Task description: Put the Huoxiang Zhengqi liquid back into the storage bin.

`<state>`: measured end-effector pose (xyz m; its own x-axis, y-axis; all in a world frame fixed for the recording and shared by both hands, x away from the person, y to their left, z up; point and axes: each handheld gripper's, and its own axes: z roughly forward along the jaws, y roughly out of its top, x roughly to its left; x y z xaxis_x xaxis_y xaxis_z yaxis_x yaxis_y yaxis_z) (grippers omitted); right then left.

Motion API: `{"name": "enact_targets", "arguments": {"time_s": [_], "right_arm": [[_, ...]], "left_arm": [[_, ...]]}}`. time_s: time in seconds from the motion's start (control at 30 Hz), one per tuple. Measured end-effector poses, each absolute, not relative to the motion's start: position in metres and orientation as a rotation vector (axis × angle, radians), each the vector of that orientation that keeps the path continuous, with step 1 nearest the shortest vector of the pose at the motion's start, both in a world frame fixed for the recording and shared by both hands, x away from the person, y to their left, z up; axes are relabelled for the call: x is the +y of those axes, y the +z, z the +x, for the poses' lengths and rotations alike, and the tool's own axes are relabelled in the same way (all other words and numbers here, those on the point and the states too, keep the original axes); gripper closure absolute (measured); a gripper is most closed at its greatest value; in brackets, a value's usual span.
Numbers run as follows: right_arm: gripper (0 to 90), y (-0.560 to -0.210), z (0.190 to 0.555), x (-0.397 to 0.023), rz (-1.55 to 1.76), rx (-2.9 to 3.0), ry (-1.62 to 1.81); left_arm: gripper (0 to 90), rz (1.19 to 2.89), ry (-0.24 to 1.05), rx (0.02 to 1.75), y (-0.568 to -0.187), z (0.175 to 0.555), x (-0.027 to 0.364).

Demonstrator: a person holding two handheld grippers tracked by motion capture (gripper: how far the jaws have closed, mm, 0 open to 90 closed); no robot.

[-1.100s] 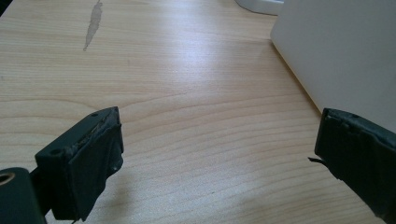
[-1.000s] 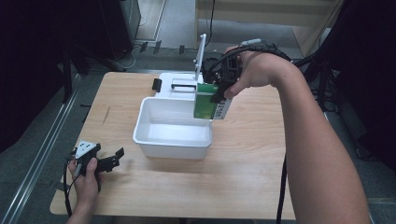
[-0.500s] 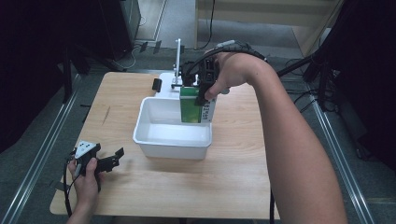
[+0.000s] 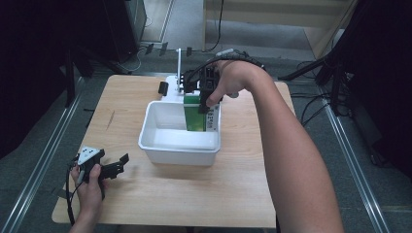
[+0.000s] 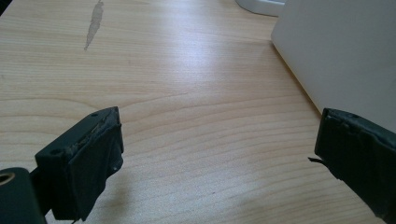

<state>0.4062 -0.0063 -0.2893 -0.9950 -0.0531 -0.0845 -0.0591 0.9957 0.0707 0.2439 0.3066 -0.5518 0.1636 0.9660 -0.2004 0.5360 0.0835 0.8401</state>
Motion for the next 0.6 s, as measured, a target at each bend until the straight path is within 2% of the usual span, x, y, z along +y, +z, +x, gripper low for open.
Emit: {"name": "enact_targets", "arguments": {"time_s": [0.6], "right_arm": [[64.0, -0.320, 0.412, -0.009, -0.127, 3.087, 0.121]], "left_arm": [[2.1, 1.571, 0.622, 1.488, -0.552, 0.244, 0.307]]}}
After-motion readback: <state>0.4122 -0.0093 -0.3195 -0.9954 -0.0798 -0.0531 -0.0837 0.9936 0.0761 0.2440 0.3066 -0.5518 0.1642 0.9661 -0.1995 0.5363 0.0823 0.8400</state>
